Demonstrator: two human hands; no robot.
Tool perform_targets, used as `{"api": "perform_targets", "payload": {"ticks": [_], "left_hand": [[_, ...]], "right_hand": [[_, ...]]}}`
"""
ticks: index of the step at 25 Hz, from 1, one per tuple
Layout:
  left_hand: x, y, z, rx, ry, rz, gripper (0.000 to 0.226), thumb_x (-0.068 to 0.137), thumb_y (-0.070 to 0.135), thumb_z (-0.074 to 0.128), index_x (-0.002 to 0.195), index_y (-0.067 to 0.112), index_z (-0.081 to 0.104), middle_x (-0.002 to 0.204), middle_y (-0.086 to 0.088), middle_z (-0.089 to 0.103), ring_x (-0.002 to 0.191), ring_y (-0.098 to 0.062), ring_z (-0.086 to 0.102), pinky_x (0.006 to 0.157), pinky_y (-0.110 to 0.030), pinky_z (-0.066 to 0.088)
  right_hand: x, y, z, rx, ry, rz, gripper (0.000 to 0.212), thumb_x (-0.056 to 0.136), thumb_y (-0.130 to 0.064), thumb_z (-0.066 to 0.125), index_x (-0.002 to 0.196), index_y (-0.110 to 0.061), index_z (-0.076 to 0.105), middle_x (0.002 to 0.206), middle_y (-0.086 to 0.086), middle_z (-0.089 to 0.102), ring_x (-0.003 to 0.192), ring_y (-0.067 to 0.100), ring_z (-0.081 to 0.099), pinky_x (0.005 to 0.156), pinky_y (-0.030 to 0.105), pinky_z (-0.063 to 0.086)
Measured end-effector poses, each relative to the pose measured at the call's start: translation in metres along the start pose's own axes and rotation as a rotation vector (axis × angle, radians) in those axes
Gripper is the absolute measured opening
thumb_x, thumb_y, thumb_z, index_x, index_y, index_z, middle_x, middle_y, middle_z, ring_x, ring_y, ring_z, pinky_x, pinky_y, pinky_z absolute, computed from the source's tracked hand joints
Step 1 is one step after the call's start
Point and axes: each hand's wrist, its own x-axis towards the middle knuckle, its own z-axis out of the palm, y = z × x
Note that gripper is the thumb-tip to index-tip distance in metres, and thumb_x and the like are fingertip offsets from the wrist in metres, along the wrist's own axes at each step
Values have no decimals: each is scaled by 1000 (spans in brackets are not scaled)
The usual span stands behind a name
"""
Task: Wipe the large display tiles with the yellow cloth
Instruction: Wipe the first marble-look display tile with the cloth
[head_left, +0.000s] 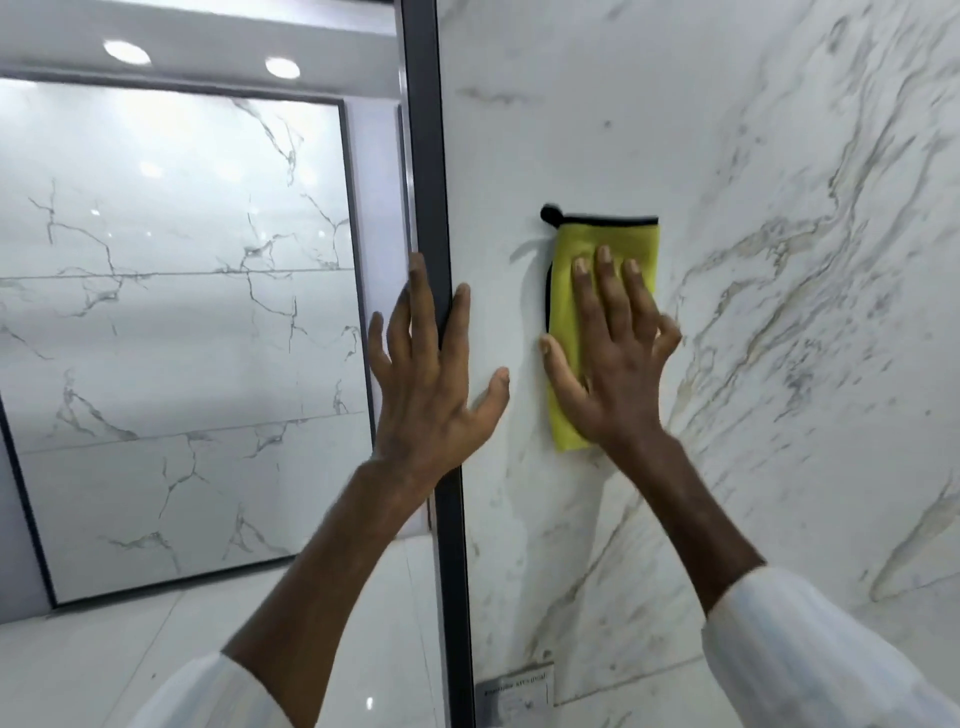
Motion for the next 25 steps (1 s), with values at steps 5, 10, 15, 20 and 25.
{"api": "perform_targets", "payload": {"ticks": [5,10,15,20,25], "left_hand": [[104,-10,-30,75,132,174,76,99,48,48,161,7,37,172,-18,22,155,-33,29,122,-64,19],[142,-13,-11,248,55,235,76,98,50,43,159,5,40,172,-12,27,159,-31,25,122,-66,18],[139,-13,-8,275,72,226,76,99,51,38,160,7,38,172,-9,27,161,-28,21,124,-63,19],[141,-11,-8,278,91,230,78,96,53,42,159,6,41,172,-9,28,160,-30,23,120,-61,28],[141,-13,-7,285,101,241,77,96,51,43,157,4,43,171,-11,30,159,-33,26,119,-65,29]], "right_hand": [[-49,-7,3,-8,-40,-1,66,102,-54,42,160,-21,36,169,4,30,156,27,27,101,60,36],[127,10,11,-4,50,-67,69,102,-58,41,162,-25,35,170,-1,27,157,23,24,102,51,33],[231,8,12,37,-6,-54,73,100,-65,26,165,-31,23,173,-7,15,159,19,12,108,53,28],[148,8,16,-13,72,-127,67,103,-57,39,162,-26,33,171,-4,24,158,20,20,101,51,34],[287,14,10,53,19,-137,74,98,-64,29,163,-28,30,172,-3,22,157,22,19,108,54,32]]}}
